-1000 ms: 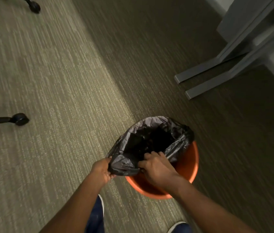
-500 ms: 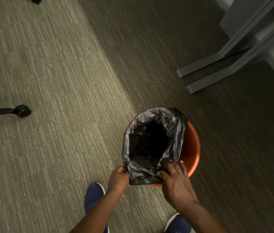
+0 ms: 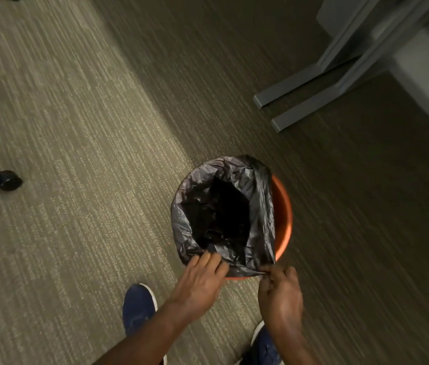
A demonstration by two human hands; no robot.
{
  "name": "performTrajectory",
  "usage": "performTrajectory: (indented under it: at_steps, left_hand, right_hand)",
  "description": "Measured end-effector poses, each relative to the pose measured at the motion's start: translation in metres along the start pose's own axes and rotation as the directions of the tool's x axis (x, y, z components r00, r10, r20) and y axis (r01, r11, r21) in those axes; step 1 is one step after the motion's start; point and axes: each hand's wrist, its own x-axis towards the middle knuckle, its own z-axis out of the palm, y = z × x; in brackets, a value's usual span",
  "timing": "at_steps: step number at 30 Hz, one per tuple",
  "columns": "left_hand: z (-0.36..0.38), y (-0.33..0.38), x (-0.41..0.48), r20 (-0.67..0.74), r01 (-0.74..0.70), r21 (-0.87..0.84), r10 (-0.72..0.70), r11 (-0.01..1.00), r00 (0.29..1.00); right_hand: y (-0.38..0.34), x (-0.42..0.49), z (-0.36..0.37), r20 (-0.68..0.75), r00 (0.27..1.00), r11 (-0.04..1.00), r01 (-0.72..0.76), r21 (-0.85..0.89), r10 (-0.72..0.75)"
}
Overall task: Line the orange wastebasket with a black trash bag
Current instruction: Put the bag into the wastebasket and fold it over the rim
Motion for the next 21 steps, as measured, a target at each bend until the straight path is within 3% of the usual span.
performTrajectory:
  at_steps: [2,5,10,12,14,18,21]
  left_hand:
    - [0.007,0.008,-0.002,0.004,-0.046,-0.018,0.046,0.999,0.999]
    - [0.013,0.021,-0.008,0.068,-0.135,-0.049,0.138,0.990,0.988]
    - [0.013,0.040,-0.007,0.234,-0.173,0.016,0.165,0.985,0.958]
    - [0.010,0.050,-0.003,0.325,-0.122,0.045,0.101,0.992,0.940]
    - [0.007,0.060,0.001,0.413,-0.033,-0.035,0.045,0.999,0.910]
    - [-0.009,0.068,0.028,0.205,-0.107,-0.191,0.146,0.976,0.968]
    - [-0.022,0.063,0.078,0.031,-0.174,-0.094,0.178,0.980,0.984]
  right_hand:
    - [0.003,0.001,0.003,0.018,0.980,0.962,-0.198,0.187,0.198]
    - [0.010,0.006,0.008,0.105,0.902,0.812,-0.424,0.402,0.419]
    - [0.023,0.021,0.020,0.171,0.846,0.689,-0.515,0.510,0.506]
    - [0.027,0.029,0.022,0.185,0.831,0.659,-0.533,0.531,0.524]
    - [0.030,0.036,0.023,0.188,0.835,0.646,-0.524,0.555,0.516]
    - [0.035,0.043,0.017,0.165,0.881,0.706,-0.457,0.542,0.444]
    - [0.038,0.050,0.016,0.155,0.892,0.746,-0.441,0.500,0.424]
